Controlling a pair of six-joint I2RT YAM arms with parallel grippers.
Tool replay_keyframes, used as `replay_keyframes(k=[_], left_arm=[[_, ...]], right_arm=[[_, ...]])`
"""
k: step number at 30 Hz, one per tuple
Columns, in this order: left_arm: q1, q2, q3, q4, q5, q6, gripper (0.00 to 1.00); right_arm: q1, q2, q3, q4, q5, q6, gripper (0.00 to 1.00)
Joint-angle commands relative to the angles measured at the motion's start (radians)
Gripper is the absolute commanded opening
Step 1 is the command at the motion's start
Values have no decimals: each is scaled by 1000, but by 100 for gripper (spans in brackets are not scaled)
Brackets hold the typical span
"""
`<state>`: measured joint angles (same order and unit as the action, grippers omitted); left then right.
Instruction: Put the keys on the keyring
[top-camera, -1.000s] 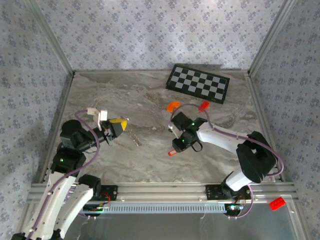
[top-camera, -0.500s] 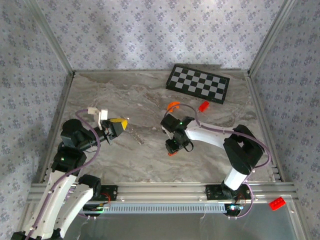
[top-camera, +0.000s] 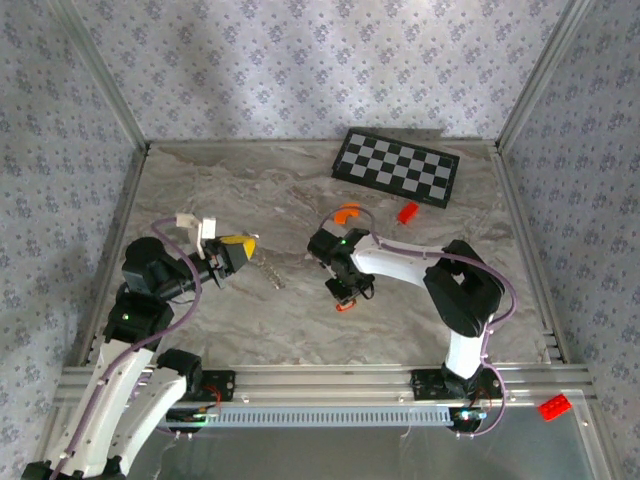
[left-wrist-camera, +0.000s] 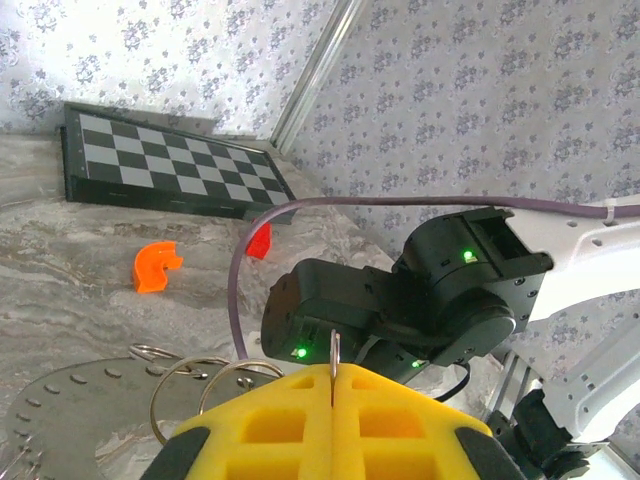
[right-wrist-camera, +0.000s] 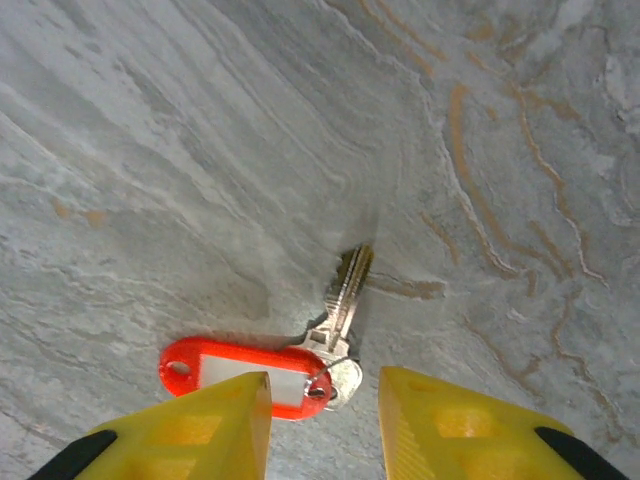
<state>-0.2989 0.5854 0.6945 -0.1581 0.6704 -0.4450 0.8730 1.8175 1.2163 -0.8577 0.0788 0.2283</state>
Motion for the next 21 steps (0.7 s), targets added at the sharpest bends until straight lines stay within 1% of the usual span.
replay_keyframes(k=[1, 4, 8, 11, 14, 21], left_arm=[[8, -2, -7, 65, 37, -16, 0], [7, -2, -6, 68, 38, -17, 0], [7, -8, -9, 69, 38, -20, 0], [7, -11, -9, 69, 40, -20, 0], [7, -12, -7, 71, 42, -20, 0], [7, -17, -9, 75, 44, -22, 0]], right_arm=[[9, 19, 11, -63, 32, -4, 33], [10, 8, -11, -32, -31, -5, 31], [8, 9, -12, -9, -54, -3, 30], [8, 11, -12, 2, -72, -5, 31], [6, 18, -15, -6, -53, -3, 32], [6, 42, -14, -20, -13, 11, 31]])
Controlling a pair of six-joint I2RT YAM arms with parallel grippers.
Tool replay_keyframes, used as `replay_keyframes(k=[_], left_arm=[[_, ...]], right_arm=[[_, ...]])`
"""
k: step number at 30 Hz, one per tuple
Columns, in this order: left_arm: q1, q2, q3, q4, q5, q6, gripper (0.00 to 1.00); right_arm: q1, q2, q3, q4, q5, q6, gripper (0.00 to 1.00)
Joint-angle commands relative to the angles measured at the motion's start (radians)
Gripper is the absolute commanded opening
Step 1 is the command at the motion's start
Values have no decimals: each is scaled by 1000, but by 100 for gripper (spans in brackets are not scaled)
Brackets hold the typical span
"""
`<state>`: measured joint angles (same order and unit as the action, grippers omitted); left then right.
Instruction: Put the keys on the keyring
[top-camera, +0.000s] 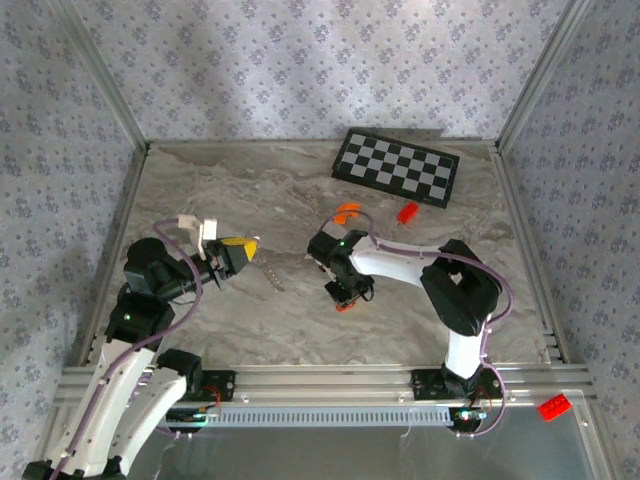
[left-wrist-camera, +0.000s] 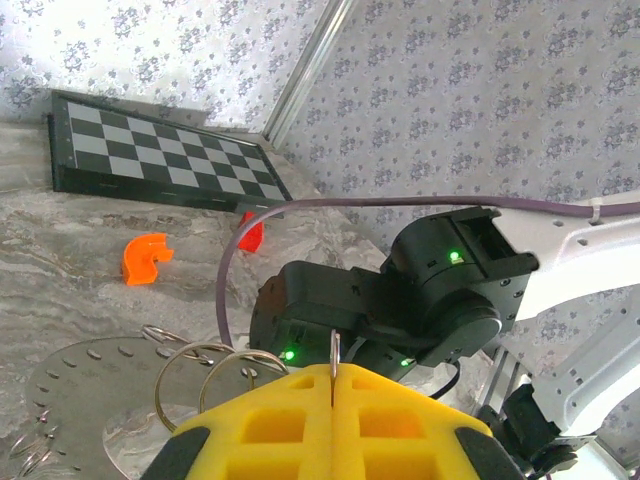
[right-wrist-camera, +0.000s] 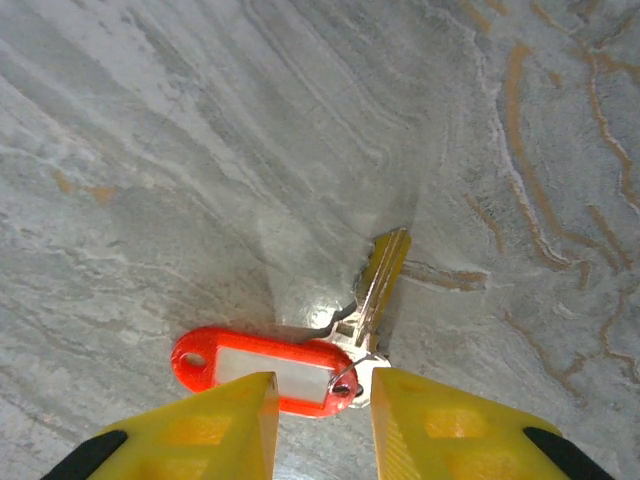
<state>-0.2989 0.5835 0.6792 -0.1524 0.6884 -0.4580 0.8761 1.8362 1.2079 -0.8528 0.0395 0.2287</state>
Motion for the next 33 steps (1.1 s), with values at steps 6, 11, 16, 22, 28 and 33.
replay_keyframes(k=[6, 11, 16, 22, 28, 33], left_arm=[[7, -17, 2, 72, 25, -13, 0], [7, -13, 2, 76, 26, -14, 0], [7, -11, 1, 77, 27, -15, 0], [7, -1, 5, 82, 37, -14, 0], [8, 4, 7, 80, 46, -11, 0], [8, 7, 8, 85, 53, -11, 0]], right_arm=[[4, 37, 5, -27, 49, 19, 27], [4, 26, 7, -34, 60, 24, 14], [2, 0, 5, -51, 71, 24, 8], [2, -97, -62, 19, -20, 1, 2], [-25, -202, -176, 172, -144, -57, 0], [-61, -283, -279, 316, -251, -49, 0]])
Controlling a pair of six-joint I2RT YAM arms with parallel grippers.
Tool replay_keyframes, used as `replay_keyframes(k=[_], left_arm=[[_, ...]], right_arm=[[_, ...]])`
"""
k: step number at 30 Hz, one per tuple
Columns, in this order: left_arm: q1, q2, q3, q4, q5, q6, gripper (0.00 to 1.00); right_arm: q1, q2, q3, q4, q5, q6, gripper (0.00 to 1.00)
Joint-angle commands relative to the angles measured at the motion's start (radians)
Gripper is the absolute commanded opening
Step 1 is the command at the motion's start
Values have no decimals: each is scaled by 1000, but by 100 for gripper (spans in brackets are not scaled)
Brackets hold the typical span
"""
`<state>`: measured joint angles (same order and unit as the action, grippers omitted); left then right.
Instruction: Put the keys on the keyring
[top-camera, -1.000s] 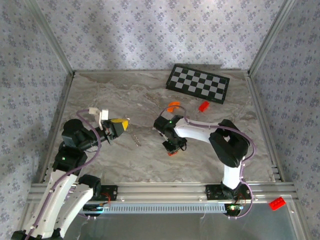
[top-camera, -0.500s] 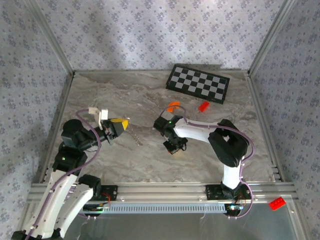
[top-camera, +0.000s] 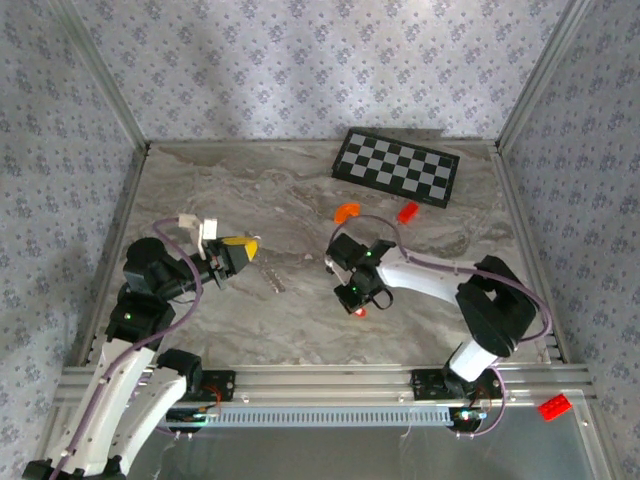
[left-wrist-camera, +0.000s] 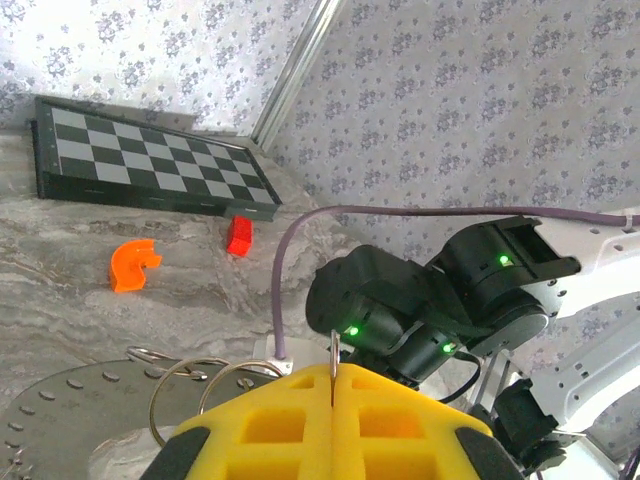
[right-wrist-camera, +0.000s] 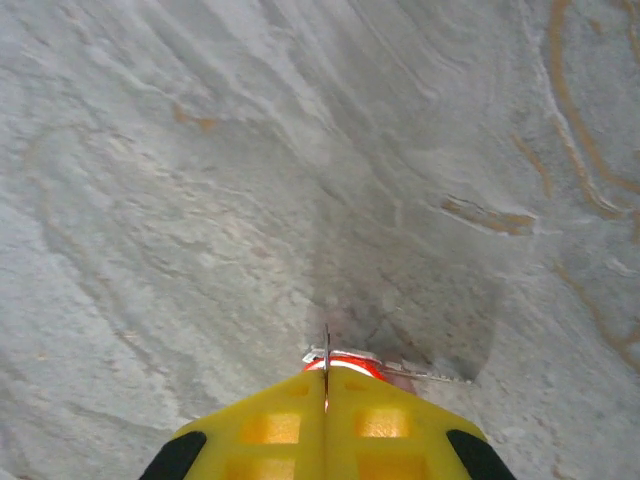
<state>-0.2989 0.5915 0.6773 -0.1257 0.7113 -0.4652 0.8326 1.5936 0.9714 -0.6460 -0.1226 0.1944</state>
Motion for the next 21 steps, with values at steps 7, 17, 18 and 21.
replay_keyframes(k=[7, 17, 18, 21], left_arm=[[8, -10, 7, 57, 39, -2, 0], [-2, -17, 1, 164, 126, -18, 0], [-10, -18, 2, 177, 133, -18, 0], [-42, -21, 10, 223, 160, -11, 0]], right_arm=[[-21, -214, -131, 243, -178, -50, 0], [-47, -552, -119, 257, -275, -136, 0], [-46, -571, -103, 251, -294, -145, 0], [-46, -601, -39, 221, -337, -176, 0]])
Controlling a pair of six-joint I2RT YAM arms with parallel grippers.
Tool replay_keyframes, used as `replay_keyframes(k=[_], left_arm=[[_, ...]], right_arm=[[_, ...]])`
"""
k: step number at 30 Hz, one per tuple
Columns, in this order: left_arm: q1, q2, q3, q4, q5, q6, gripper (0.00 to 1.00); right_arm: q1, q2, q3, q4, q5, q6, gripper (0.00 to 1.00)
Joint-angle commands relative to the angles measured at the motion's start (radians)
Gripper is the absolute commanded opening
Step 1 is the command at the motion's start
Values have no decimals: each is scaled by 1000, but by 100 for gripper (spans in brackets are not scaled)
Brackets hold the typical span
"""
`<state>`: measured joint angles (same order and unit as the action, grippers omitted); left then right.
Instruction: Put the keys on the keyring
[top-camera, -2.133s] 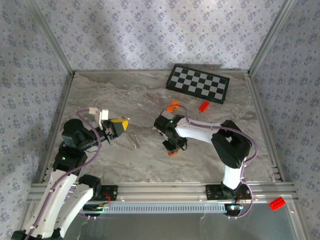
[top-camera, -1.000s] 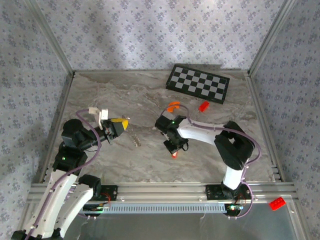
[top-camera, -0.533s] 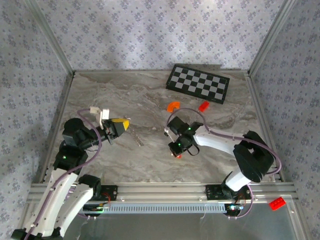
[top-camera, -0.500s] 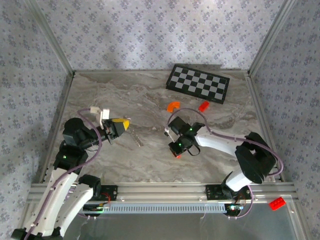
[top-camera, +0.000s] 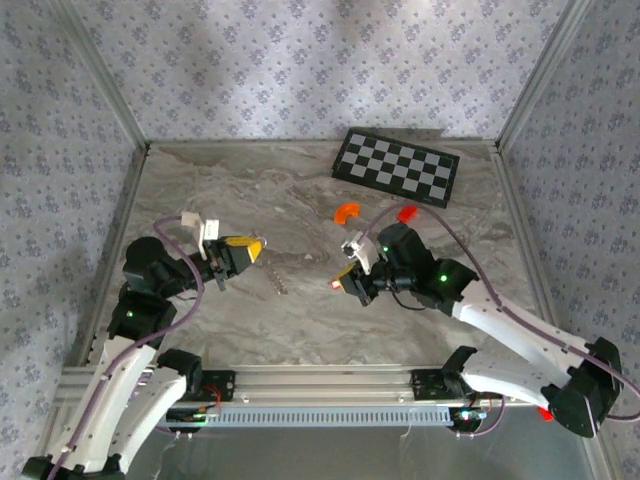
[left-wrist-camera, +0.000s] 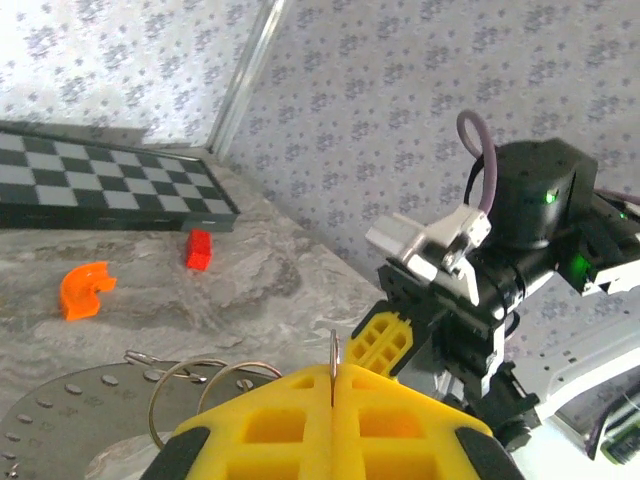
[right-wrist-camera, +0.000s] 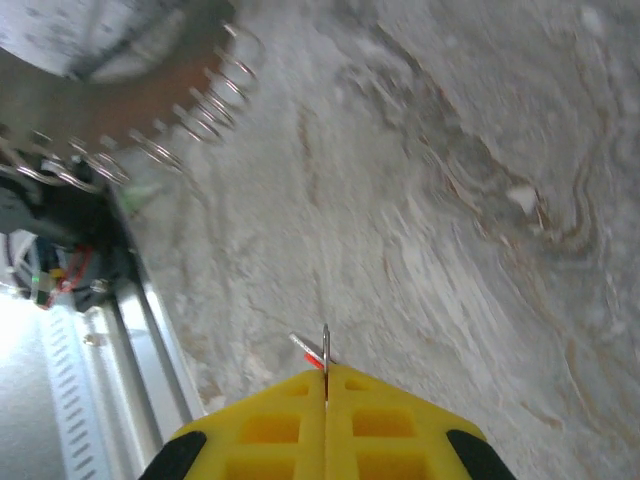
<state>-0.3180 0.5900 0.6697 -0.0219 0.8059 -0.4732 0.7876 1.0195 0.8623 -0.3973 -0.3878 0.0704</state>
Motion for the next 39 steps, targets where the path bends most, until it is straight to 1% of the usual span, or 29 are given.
replay_keyframes(k=[1, 3, 6, 10, 16, 20, 26, 28, 29, 33, 36, 39], left_arm=[[-40, -22, 21, 131, 70, 5, 0], [-83, -26, 34, 128, 70, 36, 0], [-139, -11, 75, 70, 77, 102, 0], [-177, 1, 109, 26, 80, 141, 0], [-204, 10, 131, 12, 75, 154, 0], [-214, 19, 144, -4, 74, 167, 0], [-217, 24, 154, -24, 67, 182, 0], [-218, 21, 154, -39, 52, 189, 0], [-218, 18, 153, -44, 46, 193, 0], [-218, 2, 131, -67, -28, 215, 0], [-217, -8, 114, -75, -68, 231, 0], [-218, -9, 109, -85, -81, 238, 0]], right_arm=[[-1, -30, 96, -41, -84, -64, 0], [-2, -31, 140, -59, -111, -84, 0], [1, -27, 208, -71, -151, -104, 0], [6, -11, 294, -98, -191, -134, 0], [22, 33, 419, -198, -209, -212, 0], [33, 43, 443, -199, -211, -228, 0], [40, 58, 466, -260, -195, -242, 0], [39, 71, 468, -288, -166, -225, 0], [35, 85, 470, -309, -133, -221, 0], [14, 202, 503, -475, 52, -190, 0], [-8, 257, 477, -522, 95, -160, 0], [-11, 321, 470, -567, 143, -133, 0]])
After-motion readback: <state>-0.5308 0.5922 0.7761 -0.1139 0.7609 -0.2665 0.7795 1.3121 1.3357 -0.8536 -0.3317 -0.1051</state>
